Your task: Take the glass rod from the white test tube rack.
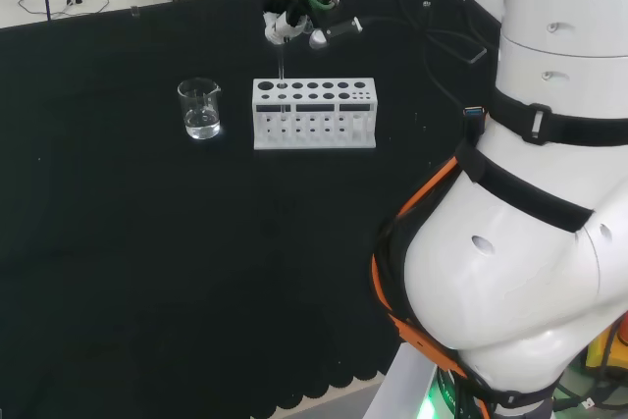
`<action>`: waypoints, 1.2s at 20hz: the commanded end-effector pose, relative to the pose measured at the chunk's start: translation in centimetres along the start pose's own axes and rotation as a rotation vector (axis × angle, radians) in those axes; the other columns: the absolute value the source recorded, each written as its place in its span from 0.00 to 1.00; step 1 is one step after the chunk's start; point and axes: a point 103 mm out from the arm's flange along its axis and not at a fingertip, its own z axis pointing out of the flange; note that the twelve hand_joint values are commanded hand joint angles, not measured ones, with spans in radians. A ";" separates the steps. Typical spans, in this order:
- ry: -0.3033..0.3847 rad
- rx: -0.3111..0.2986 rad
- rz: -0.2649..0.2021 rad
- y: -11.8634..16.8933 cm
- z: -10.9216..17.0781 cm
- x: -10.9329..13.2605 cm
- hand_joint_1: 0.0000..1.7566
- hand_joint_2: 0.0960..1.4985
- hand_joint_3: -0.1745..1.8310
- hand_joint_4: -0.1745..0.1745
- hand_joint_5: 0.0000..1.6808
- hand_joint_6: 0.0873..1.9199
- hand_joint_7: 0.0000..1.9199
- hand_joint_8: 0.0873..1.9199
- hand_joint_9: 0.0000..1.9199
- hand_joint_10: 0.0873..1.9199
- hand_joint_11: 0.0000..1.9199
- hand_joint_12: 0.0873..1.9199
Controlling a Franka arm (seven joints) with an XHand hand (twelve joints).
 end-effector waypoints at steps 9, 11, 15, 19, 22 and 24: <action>0.061 -0.360 0.046 -1.6 -5.0 0.8 0.74 0.37 0.54 0.00 0.61 0.48 0.64 0.55 0.85 0.49 0.83 0.47; 0.081 -0.380 0.048 -2.0 -6.3 1.0 0.75 0.35 0.55 0.00 0.63 0.47 0.65 0.54 0.86 0.48 0.83 0.49; 0.075 -0.407 0.044 -3.1 -8.1 1.4 0.75 0.33 0.55 0.00 0.64 0.45 0.67 0.52 0.86 0.46 0.83 0.51; 0.061 -0.415 0.037 -4.3 -9.4 1.8 0.75 0.33 0.56 0.00 0.65 0.44 0.67 0.51 0.86 0.46 0.83 0.51; 0.049 -0.415 0.035 -5.2 -10.5 2.1 0.75 0.33 0.55 0.00 0.66 0.43 0.68 0.50 0.87 0.45 0.83 0.52; 0.041 -0.414 0.033 -5.8 -11.3 2.2 0.75 0.33 0.55 0.00 0.66 0.43 0.68 0.50 0.87 0.45 0.84 0.52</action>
